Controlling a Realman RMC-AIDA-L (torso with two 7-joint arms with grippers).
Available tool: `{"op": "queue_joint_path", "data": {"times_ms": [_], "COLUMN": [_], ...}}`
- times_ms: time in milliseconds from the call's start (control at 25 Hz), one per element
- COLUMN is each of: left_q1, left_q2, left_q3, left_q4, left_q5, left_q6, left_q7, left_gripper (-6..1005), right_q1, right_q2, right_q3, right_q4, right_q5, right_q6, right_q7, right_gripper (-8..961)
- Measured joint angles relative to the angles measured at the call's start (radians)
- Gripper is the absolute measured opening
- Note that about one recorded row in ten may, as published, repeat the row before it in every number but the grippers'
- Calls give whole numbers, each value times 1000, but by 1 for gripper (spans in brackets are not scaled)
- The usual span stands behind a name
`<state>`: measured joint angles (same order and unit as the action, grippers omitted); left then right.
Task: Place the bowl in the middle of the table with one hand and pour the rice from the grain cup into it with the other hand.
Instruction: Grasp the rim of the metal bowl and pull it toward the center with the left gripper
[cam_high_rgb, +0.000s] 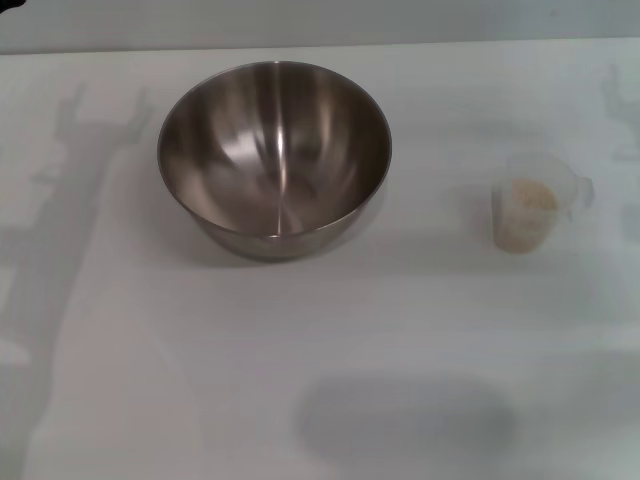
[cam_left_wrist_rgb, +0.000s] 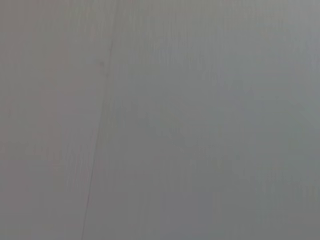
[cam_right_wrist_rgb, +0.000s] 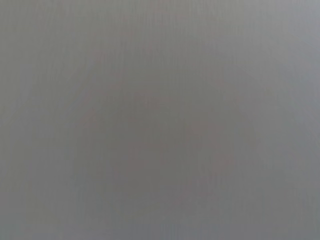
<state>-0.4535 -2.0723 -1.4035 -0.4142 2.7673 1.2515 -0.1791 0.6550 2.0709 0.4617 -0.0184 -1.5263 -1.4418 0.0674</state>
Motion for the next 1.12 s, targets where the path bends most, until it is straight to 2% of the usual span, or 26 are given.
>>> {"op": "queue_joint_path", "data": {"times_ms": [480,640,760,800,840,960,1000,1040,1120], "left_q1": [-1,3,21,33,33,45,54,54,63], "left_q2": [0,6,12,13,13,15,21,21,30], "left_q3": [0,-5,-46,-89,-89,-145,-168,-168,-189], "left_q4": [-1,-63,-192,-287,-287,-428,-524,-524,-633], "left_q5": [0,0,4,7,7,9,10,10,10], "left_q6": [0,-58,-238,-389,-389,-619,-777,-777,-952], "left_q7": [3,-14,-41,-53,-53,-56,-56,-56,-56], "left_gripper": [871,871,871,870,870,870,870,870,869], "right_q1": [0,-1,-3,-6,-6,-7,-7,-7,-8], "right_q2": [0,0,0,1,1,1,1,1,1], "right_q3": [0,0,0,0,0,0,0,0,0], "right_q4": [2,3,2,3,3,4,5,5,5], "right_q5": [0,0,0,0,0,0,0,0,0], "right_q6": [0,0,-1,-6,-6,-9,-9,-9,-9], "right_q7": [0,0,0,0,0,0,0,0,1], "right_gripper": [644,644,643,643,643,643,643,643,643]}}
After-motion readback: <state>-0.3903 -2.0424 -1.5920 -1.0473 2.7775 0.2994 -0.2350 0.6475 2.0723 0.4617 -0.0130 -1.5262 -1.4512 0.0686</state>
